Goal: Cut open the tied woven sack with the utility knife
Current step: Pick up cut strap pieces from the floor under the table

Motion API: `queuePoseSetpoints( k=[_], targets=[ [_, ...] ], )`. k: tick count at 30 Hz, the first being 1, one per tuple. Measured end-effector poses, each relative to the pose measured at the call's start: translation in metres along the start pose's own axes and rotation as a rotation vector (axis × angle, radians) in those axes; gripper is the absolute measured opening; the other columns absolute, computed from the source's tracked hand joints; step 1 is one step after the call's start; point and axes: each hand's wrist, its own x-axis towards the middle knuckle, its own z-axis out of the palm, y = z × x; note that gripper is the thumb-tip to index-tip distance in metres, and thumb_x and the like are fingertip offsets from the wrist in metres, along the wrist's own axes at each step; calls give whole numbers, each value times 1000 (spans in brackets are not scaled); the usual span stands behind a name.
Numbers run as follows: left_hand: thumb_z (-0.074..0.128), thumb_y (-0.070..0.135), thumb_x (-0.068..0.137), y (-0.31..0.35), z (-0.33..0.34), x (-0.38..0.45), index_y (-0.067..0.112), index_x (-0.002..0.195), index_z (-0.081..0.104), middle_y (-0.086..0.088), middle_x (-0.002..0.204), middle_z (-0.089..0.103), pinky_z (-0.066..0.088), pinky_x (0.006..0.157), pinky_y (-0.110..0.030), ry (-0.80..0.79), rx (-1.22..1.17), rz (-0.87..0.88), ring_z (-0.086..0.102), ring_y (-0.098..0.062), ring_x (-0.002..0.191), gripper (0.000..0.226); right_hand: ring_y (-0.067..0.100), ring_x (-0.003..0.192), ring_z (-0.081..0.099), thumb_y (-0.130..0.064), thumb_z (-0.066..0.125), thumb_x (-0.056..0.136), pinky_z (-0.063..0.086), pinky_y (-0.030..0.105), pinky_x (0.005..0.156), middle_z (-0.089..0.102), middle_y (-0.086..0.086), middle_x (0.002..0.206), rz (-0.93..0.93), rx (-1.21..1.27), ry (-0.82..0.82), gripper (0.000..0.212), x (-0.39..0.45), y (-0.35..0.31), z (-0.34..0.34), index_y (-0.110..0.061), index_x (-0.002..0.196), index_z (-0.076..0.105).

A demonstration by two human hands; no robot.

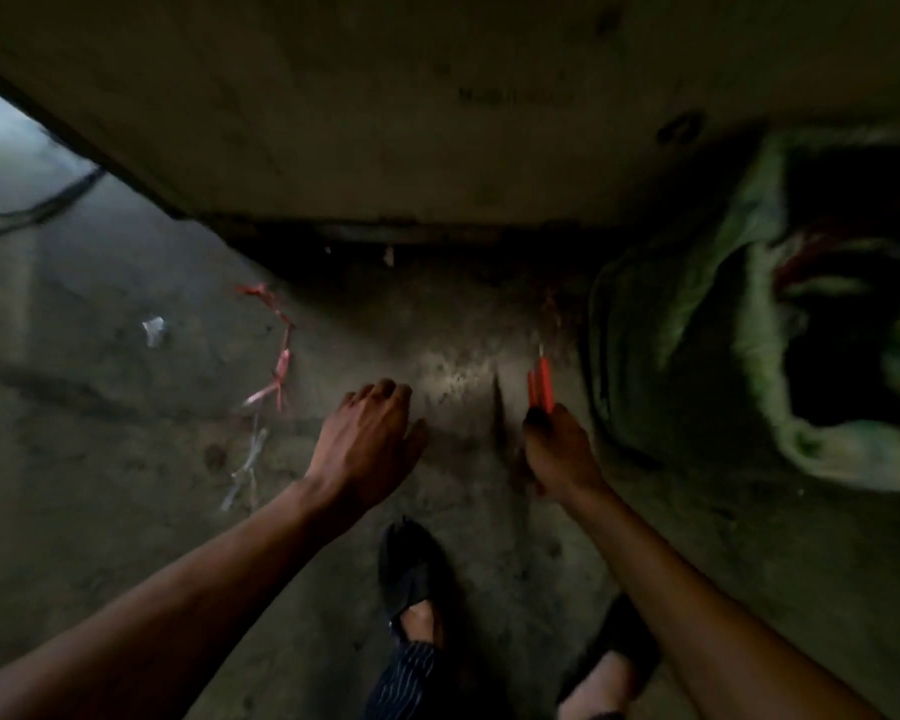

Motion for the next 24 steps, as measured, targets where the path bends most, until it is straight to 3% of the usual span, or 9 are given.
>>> queuePoseSetpoints(
  k=[2, 6, 9, 14, 18, 21, 24],
  targets=[
    [46, 38, 91, 13, -61, -19, 8, 115, 56, -14, 115, 62, 40, 94, -41, 59, 20, 2, 57, -31, 107, 40, 20, 47, 54, -25, 40, 93, 38, 15, 30, 56, 12, 70, -69, 41, -57, 16, -55, -46, -28, -12, 87, 48],
    [50, 38, 88, 43, -178, -70, 7, 111, 58, -16, 114, 64, 42, 92, -42, 174, 40, -26, 57, -33, 108, 40, 16, 37, 50, -17, 48, 86, 49, 34, 46, 50, 5, 55, -198, 212, -103, 20, -166, -132, -84, -18, 66, 49],
    [51, 37, 88, 69, -251, -124, 5, 107, 60, -17, 111, 64, 43, 90, -42, 240, 40, -47, 58, -34, 106, 38, 11, 29, 44, -16, 51, 88, 45, 27, 41, 43, 3, 51, -292, 287, -174, 23, -251, -187, -126, -17, 65, 49],
    [41, 45, 85, 107, -351, -206, 11, 96, 63, -10, 98, 67, 47, 85, -38, 419, 43, 16, 62, -29, 98, 42, 13, 30, 47, -21, 53, 89, 48, 27, 39, 45, 5, 55, -510, 310, -182, 21, -372, -258, -189, -10, 72, 49],
    [39, 47, 82, 112, -420, -239, 13, 97, 65, -6, 92, 70, 51, 78, -34, 598, 74, 65, 66, -26, 90, 46, 11, 36, 48, -19, 56, 89, 44, 21, 35, 49, 4, 56, -736, 320, -60, 13, -430, -307, -231, -11, 83, 48],
    [42, 49, 80, 102, -460, -231, 14, 100, 66, -4, 94, 71, 53, 78, -34, 658, 95, 49, 67, -24, 89, 47, 14, 50, 50, -19, 60, 86, 41, 16, 42, 53, 4, 61, -828, 266, 48, 12, -439, -342, -248, -10, 80, 53],
    [43, 50, 79, 88, -495, -199, 13, 104, 65, -4, 98, 71, 53, 81, -36, 709, 51, 49, 66, -24, 94, 50, 21, 59, 55, -22, 65, 82, 46, 31, 56, 57, 7, 63, -857, 198, 120, 19, -427, -382, -253, -5, 77, 60]
  ],
)
